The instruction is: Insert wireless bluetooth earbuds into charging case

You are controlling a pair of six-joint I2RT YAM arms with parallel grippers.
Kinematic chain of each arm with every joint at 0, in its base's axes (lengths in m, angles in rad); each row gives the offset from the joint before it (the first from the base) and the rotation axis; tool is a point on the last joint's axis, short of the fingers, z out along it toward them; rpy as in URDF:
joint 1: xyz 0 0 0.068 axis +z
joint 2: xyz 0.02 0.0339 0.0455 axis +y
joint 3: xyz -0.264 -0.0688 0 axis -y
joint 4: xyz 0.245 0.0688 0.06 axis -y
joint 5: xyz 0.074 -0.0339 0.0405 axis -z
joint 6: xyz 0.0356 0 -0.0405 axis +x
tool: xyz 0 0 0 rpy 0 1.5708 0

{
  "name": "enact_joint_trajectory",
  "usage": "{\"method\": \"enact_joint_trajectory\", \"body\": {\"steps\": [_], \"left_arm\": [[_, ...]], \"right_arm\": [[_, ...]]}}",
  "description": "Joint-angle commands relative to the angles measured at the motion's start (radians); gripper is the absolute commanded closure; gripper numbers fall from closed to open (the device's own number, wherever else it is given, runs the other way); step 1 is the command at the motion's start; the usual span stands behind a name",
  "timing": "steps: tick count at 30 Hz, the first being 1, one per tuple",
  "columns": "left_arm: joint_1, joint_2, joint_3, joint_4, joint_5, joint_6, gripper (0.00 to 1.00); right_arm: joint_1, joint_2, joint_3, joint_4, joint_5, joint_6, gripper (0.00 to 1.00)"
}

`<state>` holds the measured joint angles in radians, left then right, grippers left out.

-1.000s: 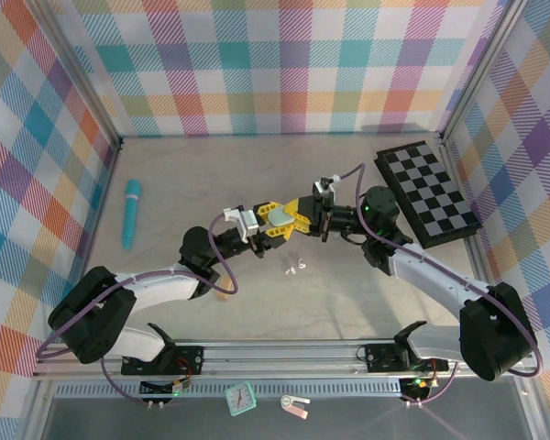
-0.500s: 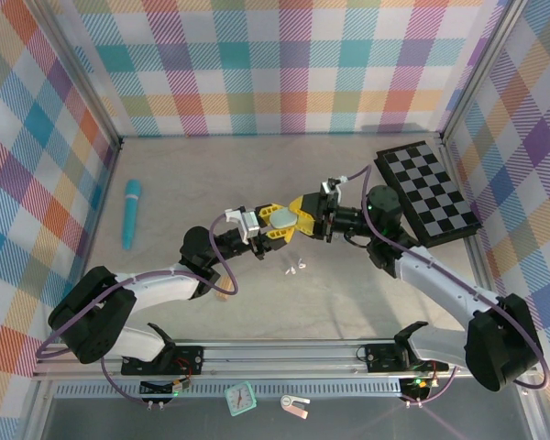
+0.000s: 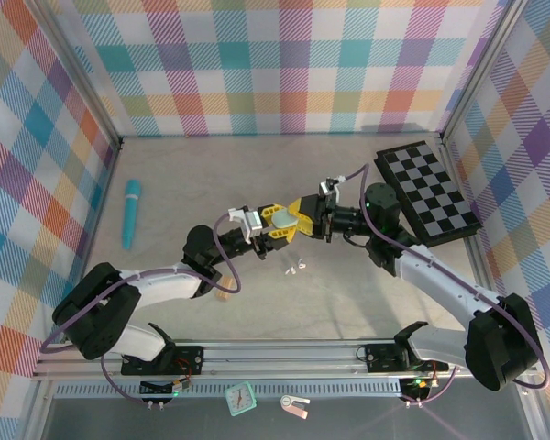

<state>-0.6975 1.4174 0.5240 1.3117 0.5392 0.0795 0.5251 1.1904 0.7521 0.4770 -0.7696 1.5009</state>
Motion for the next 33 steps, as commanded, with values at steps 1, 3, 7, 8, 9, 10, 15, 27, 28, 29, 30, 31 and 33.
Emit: {"method": "enact_joint_trajectory", "body": {"steps": [1,3,7,8,9,10,15,27,28,29,30,31,33], "left_arm": [[0.003,0.015,0.034,0.034,0.017,0.016,0.63],[0.003,0.020,0.037,0.034,0.017,0.013,0.63],[0.003,0.016,0.034,0.035,0.012,0.005,0.58],[0.003,0.014,0.034,0.035,0.011,0.004,0.56],[0.003,0.010,0.033,0.037,0.009,0.000,0.55],[0.003,0.008,0.031,0.037,0.006,-0.003,0.51],[0.003,-0.007,0.030,0.038,-0.015,-0.018,0.48],[0.001,-0.016,0.049,0.041,-0.021,-0.056,0.46],[0.000,-0.016,0.051,0.041,-0.018,-0.057,0.47],[-0.001,-0.015,0.054,0.042,-0.015,-0.061,0.47],[0.000,-0.015,0.055,0.041,-0.012,-0.062,0.48],[0.000,-0.016,0.057,0.041,-0.009,-0.064,0.49],[0.000,-0.013,0.060,0.042,-0.004,-0.069,0.49]], "right_arm": [[0.008,-0.007,0.030,0.033,-0.022,-0.026,0.73],[0.008,-0.013,0.026,0.030,-0.018,-0.028,0.81],[0.006,-0.021,0.016,0.051,0.001,-0.023,0.91],[0.003,-0.021,0.010,0.070,0.006,-0.013,0.92],[-0.002,-0.018,0.000,0.111,0.013,0.008,0.93],[-0.009,-0.014,-0.014,0.174,0.017,0.037,0.94],[-0.021,-0.010,-0.041,0.240,0.041,0.070,0.97],[-0.020,-0.016,-0.060,0.221,0.040,0.062,0.97],[-0.020,-0.013,-0.059,0.221,0.041,0.062,0.97],[-0.021,-0.012,-0.058,0.223,0.041,0.062,0.97],[-0.020,-0.010,-0.058,0.225,0.041,0.064,0.97],[-0.021,-0.008,-0.057,0.226,0.041,0.063,0.97],[-0.020,-0.005,-0.055,0.224,0.040,0.062,0.97]]}}
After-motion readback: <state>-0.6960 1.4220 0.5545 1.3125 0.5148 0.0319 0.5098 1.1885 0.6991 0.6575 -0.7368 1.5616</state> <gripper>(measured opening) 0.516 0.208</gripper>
